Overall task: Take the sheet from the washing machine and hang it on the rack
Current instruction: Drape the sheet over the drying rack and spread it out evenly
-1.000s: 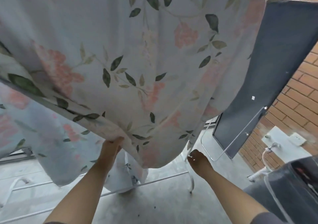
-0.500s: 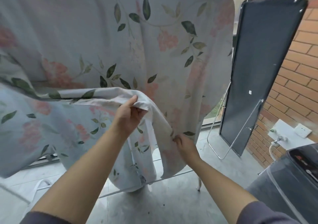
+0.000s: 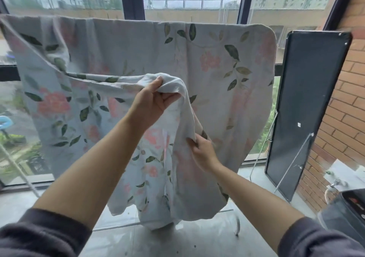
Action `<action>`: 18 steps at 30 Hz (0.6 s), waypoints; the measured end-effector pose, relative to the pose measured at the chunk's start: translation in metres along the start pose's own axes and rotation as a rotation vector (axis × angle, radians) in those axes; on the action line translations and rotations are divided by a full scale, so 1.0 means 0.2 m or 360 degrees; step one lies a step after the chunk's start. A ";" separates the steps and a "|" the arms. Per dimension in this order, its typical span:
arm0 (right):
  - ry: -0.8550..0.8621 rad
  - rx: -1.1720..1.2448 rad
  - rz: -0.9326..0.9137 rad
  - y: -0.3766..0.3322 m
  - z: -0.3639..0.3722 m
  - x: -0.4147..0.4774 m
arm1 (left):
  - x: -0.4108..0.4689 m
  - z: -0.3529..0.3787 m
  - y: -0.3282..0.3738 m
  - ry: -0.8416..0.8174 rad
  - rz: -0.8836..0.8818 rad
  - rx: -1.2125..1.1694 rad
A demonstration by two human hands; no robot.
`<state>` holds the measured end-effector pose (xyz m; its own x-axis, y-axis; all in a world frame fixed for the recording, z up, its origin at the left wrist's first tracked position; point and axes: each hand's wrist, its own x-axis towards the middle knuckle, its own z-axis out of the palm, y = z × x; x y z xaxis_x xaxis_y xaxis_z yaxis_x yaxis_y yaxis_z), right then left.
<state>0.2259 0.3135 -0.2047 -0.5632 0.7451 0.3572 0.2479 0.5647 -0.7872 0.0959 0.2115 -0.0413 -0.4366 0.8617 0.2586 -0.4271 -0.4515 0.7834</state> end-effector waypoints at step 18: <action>-0.1453 -0.0550 -0.0189 -0.13 0.57 -0.26 | -0.79 -1.25 -0.30 0.1066 -0.0847 0.2933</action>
<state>0.1586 0.2198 -0.2594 -0.9561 0.1986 -0.2155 0.2852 0.7995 -0.5287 -0.0072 0.0436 -0.2698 -0.9147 0.4038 -0.0138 0.3762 0.8636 0.3358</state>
